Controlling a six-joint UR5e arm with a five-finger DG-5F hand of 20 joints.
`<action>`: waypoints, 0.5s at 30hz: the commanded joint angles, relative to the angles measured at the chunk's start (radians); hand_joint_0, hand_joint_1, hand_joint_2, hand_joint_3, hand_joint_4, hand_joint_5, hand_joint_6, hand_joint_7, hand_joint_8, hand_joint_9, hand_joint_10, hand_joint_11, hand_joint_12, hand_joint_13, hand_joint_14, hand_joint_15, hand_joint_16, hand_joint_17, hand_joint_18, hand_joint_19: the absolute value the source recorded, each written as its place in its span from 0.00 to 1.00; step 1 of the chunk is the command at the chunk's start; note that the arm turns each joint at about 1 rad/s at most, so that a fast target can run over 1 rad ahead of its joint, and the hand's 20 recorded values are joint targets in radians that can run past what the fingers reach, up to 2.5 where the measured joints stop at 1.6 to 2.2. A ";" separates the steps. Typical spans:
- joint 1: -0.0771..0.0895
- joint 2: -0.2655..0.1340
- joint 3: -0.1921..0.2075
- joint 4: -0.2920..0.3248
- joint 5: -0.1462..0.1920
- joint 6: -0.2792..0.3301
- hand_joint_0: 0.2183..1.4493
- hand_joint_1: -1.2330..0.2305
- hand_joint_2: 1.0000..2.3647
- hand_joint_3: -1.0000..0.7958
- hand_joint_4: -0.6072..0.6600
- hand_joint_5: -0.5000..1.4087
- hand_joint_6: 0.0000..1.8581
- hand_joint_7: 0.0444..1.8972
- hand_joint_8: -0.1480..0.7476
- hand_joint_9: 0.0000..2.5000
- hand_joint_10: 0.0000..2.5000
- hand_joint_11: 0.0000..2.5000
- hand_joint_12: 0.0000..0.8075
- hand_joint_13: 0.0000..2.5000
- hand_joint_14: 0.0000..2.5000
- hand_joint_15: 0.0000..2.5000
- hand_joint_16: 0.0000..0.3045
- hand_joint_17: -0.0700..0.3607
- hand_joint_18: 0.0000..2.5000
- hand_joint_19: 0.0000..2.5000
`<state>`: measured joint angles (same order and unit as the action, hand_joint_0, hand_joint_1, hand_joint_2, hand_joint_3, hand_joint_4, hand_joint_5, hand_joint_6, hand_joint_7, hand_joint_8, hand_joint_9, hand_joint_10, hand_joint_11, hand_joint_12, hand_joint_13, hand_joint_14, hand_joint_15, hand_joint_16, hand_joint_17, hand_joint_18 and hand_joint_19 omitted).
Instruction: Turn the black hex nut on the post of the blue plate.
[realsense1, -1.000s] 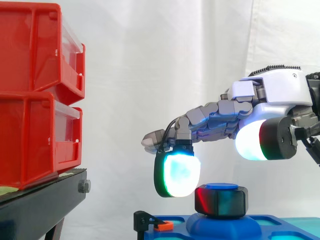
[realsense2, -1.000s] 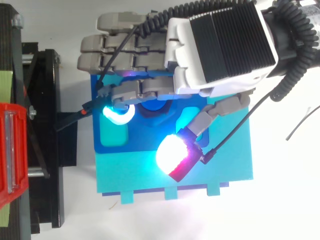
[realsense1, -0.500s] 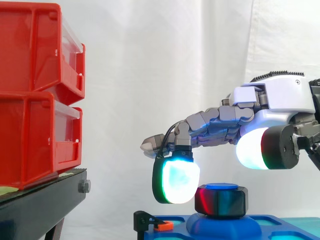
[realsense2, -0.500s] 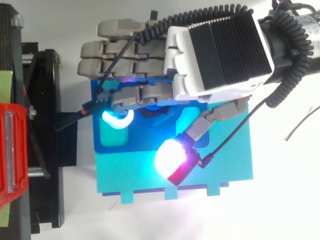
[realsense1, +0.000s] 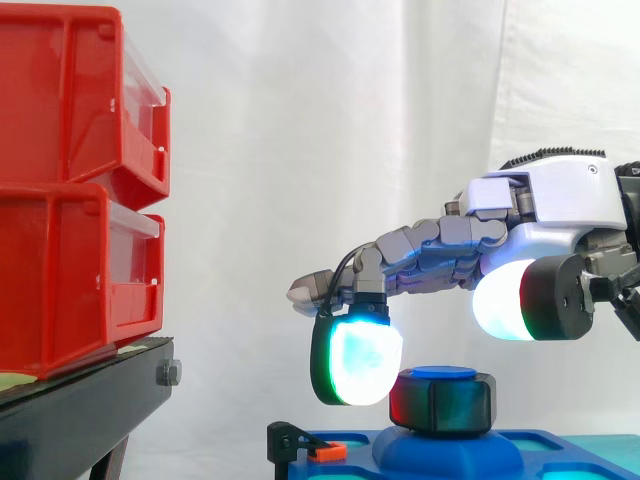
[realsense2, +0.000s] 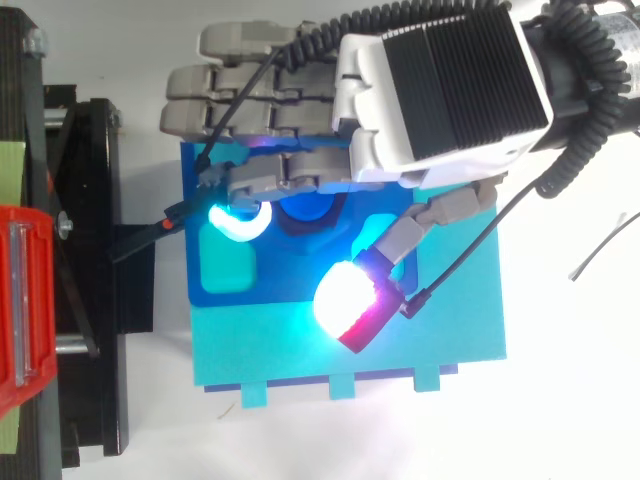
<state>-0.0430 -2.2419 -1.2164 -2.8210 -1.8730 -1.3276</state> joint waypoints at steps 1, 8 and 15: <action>-0.006 0.001 0.000 0.002 -0.009 -0.005 0.21 0.62 0.00 0.28 0.64 0.15 0.27 0.55 0.42 0.05 0.00 0.01 0.45 0.05 0.00 0.02 0.19 0.46 0.00 0.04; -0.018 0.001 0.000 0.003 -0.018 -0.005 0.21 0.62 0.00 0.28 0.63 0.15 0.27 0.55 0.42 0.05 0.00 0.01 0.45 0.05 0.00 0.01 0.19 0.46 0.00 0.03; -0.028 0.001 0.000 0.006 -0.029 -0.010 0.21 0.62 0.00 0.28 0.64 0.15 0.27 0.56 0.42 0.05 0.00 0.01 0.45 0.04 0.00 0.02 0.19 0.46 0.00 0.04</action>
<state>-0.0664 -2.2415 -1.2164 -2.8159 -1.8963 -1.3357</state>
